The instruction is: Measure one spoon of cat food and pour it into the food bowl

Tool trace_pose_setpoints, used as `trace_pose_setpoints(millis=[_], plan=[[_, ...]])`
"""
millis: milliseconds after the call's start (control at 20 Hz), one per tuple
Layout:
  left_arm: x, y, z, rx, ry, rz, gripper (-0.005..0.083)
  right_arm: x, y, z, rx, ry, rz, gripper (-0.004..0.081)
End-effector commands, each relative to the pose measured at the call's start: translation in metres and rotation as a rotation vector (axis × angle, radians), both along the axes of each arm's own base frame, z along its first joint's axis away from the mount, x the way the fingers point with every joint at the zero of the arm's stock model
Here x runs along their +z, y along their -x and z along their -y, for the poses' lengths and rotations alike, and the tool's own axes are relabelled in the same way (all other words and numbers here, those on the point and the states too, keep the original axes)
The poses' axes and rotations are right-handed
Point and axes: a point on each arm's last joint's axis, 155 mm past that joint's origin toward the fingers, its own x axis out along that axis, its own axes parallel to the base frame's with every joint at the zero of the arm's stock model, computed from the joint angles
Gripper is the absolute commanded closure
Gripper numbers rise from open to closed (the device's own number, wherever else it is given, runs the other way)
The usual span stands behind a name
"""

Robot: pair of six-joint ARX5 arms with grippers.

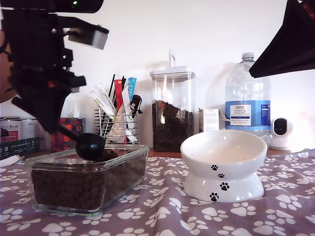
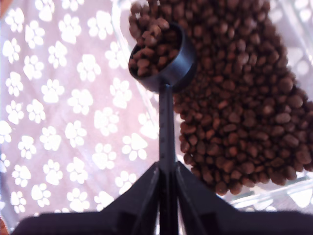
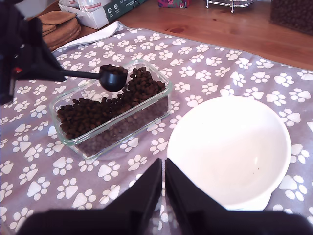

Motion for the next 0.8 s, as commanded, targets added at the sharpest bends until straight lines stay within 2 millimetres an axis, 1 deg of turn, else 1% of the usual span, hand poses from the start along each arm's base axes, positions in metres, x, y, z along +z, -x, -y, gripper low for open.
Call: trace_pose_setpoints(millis=[0, 150, 250, 350, 450, 500, 600, 750], plan=[[0.010, 0.005, 0.000, -0.002, 0.032, 0.060, 0.0793, -0.006, 0.002, -0.001, 0.011, 0.004, -0.004, 0.0781], [0.023, 0.012, 0.003, -0.017, 0.067, 0.167, 0.0793, -0.006, 0.002, -0.001, 0.009, 0.005, -0.004, 0.0781], [0.027, 0.019, 0.003, -0.028, 0.087, 0.220, 0.0793, -0.006, 0.002, -0.001, 0.009, 0.005, -0.006, 0.0781], [0.021, 0.029, -0.002, -0.010, 0.101, 0.247, 0.0793, -0.006, 0.002, -0.001, 0.009, 0.004, -0.006, 0.0781], [0.016, 0.036, -0.011, 0.002, 0.085, 0.299, 0.0793, -0.008, 0.003, -0.001, 0.009, 0.007, -0.013, 0.0781], [0.015, 0.038, -0.011, -0.003, 0.099, 0.333, 0.0793, -0.009, 0.003, -0.001, 0.007, 0.005, -0.021, 0.0781], [0.014, 0.043, -0.002, -0.029, 0.147, 0.373, 0.0793, -0.011, 0.005, 0.000, 0.009, 0.009, -0.032, 0.0781], [0.011, 0.045, 0.002, -0.035, 0.162, 0.426, 0.0793, -0.013, 0.006, 0.000, 0.008, 0.013, -0.042, 0.0781]])
